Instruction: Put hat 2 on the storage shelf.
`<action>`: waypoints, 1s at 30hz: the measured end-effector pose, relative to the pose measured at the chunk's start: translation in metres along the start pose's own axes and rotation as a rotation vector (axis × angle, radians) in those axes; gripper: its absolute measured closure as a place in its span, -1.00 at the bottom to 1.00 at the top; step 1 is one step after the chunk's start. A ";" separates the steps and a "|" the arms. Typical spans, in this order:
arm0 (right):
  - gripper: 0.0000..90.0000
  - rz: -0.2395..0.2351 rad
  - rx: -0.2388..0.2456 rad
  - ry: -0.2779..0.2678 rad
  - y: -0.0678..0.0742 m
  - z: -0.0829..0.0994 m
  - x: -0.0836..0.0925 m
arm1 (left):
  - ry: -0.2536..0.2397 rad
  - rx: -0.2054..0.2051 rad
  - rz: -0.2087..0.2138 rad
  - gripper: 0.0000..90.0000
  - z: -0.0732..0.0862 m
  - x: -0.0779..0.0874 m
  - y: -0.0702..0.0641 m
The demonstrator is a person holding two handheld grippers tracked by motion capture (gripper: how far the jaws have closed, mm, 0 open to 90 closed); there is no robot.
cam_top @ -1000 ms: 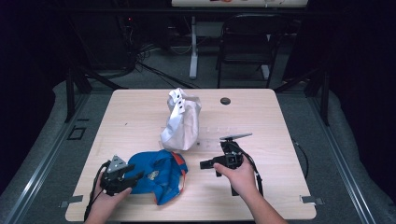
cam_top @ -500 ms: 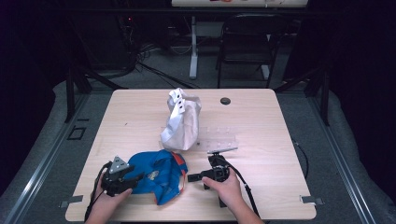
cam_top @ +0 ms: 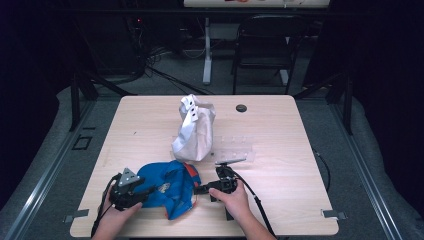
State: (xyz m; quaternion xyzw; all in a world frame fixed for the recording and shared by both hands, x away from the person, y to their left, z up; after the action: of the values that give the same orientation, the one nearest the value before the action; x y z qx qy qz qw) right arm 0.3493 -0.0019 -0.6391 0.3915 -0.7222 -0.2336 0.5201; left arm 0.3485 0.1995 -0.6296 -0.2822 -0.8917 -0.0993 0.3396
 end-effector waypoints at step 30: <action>0.73 -0.074 -0.128 0.045 0.008 0.007 0.002 | 0.006 -0.007 0.003 0.09 0.000 0.000 -0.002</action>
State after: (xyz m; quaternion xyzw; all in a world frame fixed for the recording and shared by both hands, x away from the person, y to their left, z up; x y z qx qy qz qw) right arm 0.3396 0.0011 -0.6344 0.3893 -0.6790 -0.2893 0.5512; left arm 0.3475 0.1982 -0.6295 -0.2847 -0.8898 -0.1029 0.3414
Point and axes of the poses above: each handheld gripper's, and its own axes: x roughly backward along the jaws, z roughly out of its underside, y roughly to its left, the point moved 10 cm from there along -x, roughly forward along the jaws, and after that the axes turned 3 degrees about -y, right-handed, at the moved point
